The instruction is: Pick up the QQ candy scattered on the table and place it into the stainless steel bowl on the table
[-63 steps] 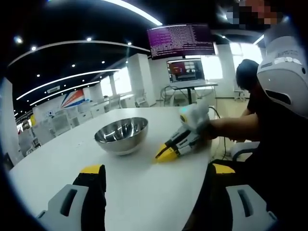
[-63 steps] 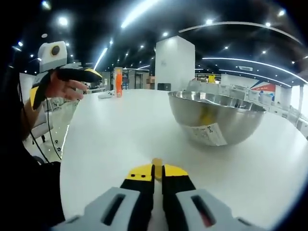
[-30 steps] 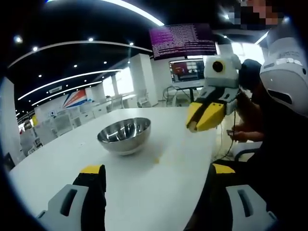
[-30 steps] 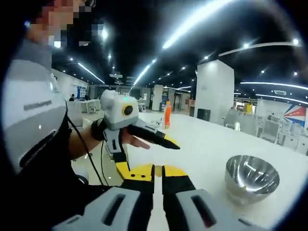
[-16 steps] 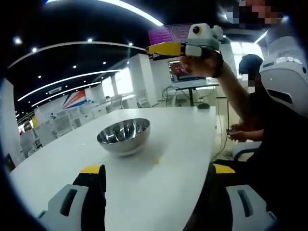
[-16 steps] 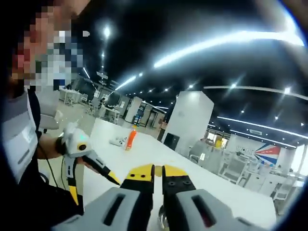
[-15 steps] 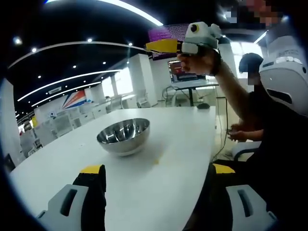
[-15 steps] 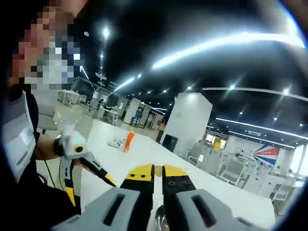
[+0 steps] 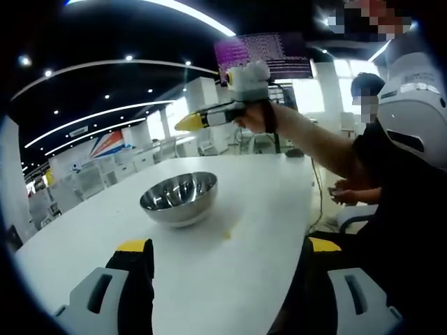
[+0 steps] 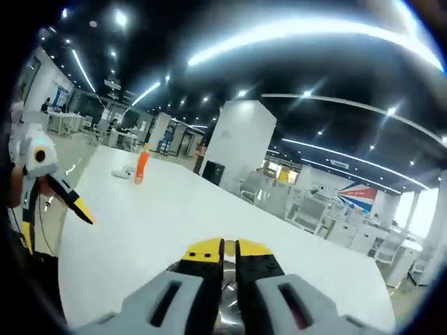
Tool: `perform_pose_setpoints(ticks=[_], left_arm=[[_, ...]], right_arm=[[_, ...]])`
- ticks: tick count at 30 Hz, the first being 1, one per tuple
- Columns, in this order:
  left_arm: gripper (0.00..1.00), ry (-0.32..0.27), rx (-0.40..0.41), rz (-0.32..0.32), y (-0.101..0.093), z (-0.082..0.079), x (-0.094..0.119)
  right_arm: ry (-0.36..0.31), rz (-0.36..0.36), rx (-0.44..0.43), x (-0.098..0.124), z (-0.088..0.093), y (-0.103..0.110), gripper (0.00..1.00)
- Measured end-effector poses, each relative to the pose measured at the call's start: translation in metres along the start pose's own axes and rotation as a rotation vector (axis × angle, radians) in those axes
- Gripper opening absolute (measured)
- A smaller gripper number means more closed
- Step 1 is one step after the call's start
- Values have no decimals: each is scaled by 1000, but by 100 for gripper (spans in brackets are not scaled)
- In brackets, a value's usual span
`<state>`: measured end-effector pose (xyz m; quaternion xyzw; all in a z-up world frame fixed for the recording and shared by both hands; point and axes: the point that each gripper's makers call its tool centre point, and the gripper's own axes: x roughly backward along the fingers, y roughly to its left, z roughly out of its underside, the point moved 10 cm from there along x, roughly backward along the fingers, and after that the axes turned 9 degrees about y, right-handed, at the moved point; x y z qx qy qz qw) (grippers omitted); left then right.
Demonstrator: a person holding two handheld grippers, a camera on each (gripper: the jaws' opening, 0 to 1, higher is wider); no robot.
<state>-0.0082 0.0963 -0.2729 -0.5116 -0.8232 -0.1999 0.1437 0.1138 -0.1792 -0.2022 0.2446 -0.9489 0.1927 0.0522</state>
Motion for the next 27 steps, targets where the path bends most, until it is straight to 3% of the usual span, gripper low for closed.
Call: perform_pose_setpoints(ticks=[7, 11, 18, 22, 27], left_arm=[[89, 7, -1, -4, 0, 0, 1], [89, 10, 0, -5, 0, 1, 2], [89, 8, 4, -2, 1, 1, 1], [89, 4, 3, 0, 0, 1, 1], [89, 5, 4, -3, 0, 3, 2]], right_arm=[[135, -16, -92, -35, 55, -3, 6], [179, -15, -97, -42, 72, -2, 6], [197, -14, -81, -42, 76, -1, 9], [183, -14, -76, -43, 76, -1, 25], [189, -10, -61, -43, 77, 1, 24]])
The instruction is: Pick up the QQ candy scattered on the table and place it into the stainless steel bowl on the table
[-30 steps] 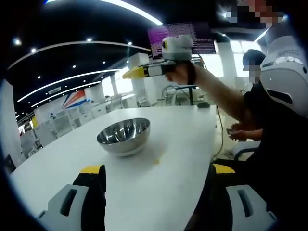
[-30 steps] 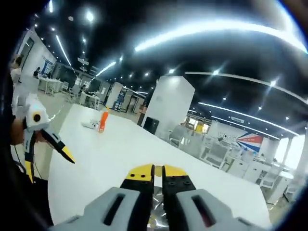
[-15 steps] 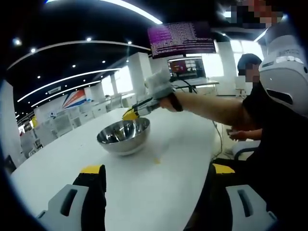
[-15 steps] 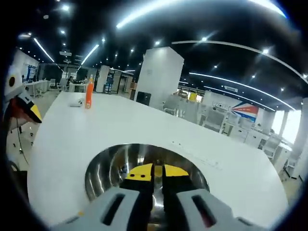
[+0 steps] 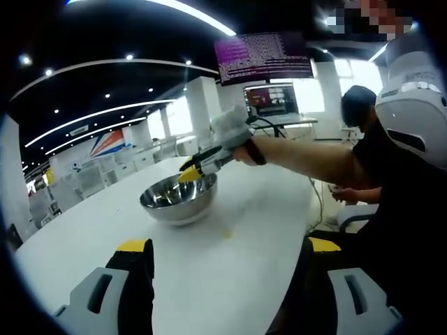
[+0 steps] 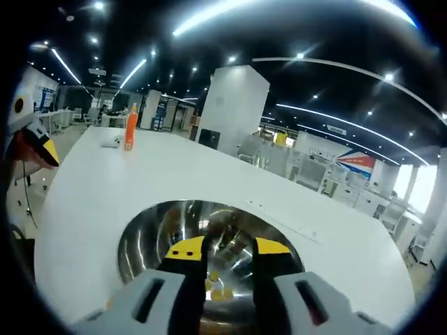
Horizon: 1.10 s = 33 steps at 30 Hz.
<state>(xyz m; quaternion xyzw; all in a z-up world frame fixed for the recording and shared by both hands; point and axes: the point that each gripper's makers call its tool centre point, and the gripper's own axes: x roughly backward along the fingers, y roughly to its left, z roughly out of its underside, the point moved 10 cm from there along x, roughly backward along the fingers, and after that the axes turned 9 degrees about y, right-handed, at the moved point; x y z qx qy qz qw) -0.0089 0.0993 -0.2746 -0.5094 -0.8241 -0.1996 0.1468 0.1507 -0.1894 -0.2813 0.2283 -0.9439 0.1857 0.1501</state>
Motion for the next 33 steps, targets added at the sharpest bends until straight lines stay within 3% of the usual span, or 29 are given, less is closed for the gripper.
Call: perform_pose_setpoints(ticks=[19, 25, 33], left_arm=[[89, 0, 0, 4, -1, 1, 3], [89, -7, 4, 0, -1, 0, 4], [89, -8, 3, 0, -1, -1, 4]], right_arm=[[-23, 20, -12, 9, -5, -6, 26], [-79, 34, -11, 27, -23, -7, 27], [-205, 31, 45, 65, -64, 8, 29]])
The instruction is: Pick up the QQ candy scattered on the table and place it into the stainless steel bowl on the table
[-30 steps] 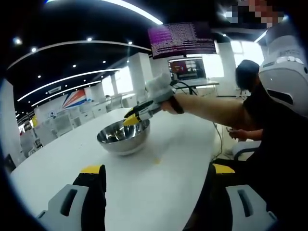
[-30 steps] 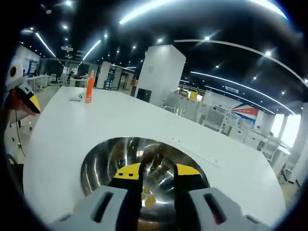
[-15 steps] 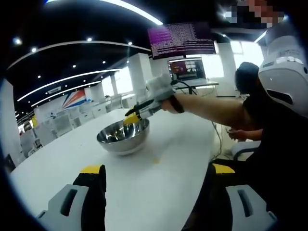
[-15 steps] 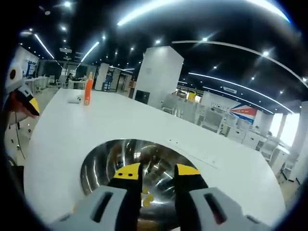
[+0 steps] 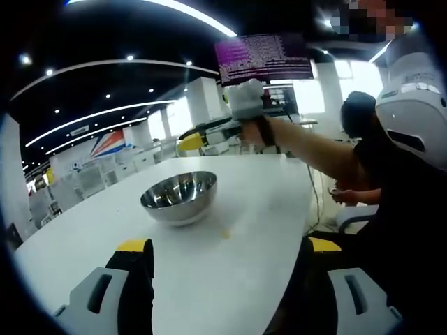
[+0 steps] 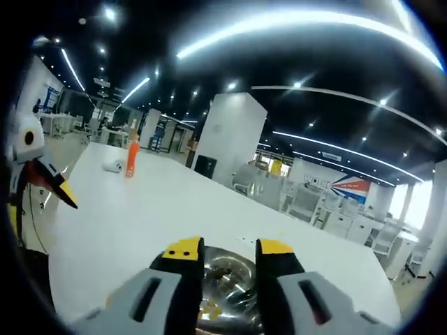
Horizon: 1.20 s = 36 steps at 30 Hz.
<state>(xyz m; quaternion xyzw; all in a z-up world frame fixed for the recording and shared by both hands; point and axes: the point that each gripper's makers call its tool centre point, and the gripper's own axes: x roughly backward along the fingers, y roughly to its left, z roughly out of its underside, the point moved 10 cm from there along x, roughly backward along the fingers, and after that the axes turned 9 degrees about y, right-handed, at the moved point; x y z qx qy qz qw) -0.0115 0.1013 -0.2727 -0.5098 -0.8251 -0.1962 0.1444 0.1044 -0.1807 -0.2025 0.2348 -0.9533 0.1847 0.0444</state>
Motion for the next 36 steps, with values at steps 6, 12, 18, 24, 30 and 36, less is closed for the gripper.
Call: perform_pose_setpoints(ticks=[6, 12, 18, 24, 30, 36], left_arm=[[89, -2, -2, -4, 0, 0, 1], [89, 2, -8, -8, 0, 0, 2], [89, -10, -7, -3, -2, -2, 2], [89, -5, -15, 4, -5, -3, 1], [89, 1, -18, 0, -5, -3, 2], [89, 0, -21, 4, -6, -4, -1]], right_arm=[[-130, -52, 15, 39, -38, 25, 30], [-165, -105, 56, 66, -45, 54, 30], [-100, -178, 33, 66, -13, 84, 30], [-8, -248, -17, 58, 26, 108, 30], [79, -257, -43, 45, 65, 118, 30], [142, -270, -88, 28, 105, 120, 30]])
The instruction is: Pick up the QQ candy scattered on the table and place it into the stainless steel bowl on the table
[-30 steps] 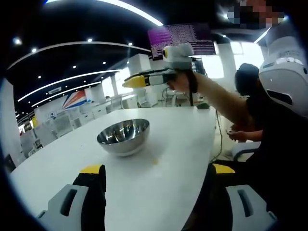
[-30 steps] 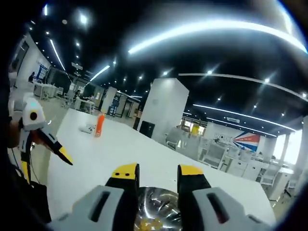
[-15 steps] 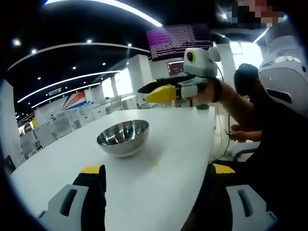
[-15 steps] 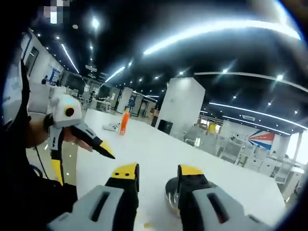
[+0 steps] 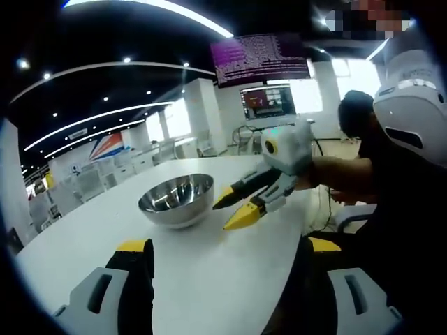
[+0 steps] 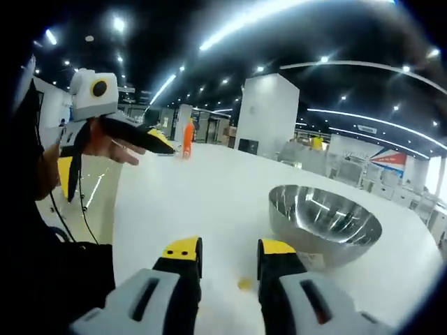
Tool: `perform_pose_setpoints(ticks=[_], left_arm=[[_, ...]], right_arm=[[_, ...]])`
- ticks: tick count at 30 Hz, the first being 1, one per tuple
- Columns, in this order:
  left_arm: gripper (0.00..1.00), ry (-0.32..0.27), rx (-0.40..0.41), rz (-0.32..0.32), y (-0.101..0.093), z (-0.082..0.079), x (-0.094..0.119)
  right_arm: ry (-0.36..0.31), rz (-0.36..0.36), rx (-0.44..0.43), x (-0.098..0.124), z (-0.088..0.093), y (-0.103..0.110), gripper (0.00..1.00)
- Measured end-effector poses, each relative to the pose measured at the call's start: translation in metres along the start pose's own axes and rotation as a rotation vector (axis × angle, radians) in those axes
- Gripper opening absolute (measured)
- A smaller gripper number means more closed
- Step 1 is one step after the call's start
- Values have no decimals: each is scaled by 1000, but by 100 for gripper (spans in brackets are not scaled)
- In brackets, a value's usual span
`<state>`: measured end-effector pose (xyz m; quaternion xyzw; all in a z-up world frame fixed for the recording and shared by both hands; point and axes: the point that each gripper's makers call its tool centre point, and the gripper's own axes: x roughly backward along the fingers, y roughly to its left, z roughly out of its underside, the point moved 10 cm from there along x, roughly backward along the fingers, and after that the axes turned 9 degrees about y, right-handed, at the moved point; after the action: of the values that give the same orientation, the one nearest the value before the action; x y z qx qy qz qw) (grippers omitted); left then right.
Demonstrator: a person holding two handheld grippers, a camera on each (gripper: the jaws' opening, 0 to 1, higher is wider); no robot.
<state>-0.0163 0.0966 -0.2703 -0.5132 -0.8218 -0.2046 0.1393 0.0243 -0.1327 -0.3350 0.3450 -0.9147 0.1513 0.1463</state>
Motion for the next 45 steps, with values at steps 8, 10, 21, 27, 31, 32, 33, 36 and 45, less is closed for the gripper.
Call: perform_pose_setpoints(ticks=[8, 10, 21, 27, 31, 32, 33, 36, 45], left_arm=[[89, 8, 3, 5, 1, 1, -2], [89, 9, 2, 3, 2, 1, -2], [89, 14, 8, 17, 2, 3, -8], [89, 10, 17, 14, 4, 5, -8], [89, 19, 15, 15, 4, 7, -8], [89, 19, 16, 15, 4, 8, -8], [89, 16, 18, 15, 4, 8, -9], [89, 9, 22, 16, 4, 8, -8], [89, 9, 23, 6, 5, 9, -5]], right_arm=[[11, -21, -107, -16, 26, -11, 29], [22, -10, -99, -18, 30, -12, 29], [64, -2, -83, -26, 37, -11, 22], [80, 14, -47, -28, 40, -10, 15], [88, 1, -94, -28, 40, -12, 7], [87, -4, -104, -28, 41, -12, 7], [86, -6, -110, -28, 40, -11, 6], [84, -4, -104, -28, 41, -10, 6], [61, -48, -102, -18, 39, 1, 6]])
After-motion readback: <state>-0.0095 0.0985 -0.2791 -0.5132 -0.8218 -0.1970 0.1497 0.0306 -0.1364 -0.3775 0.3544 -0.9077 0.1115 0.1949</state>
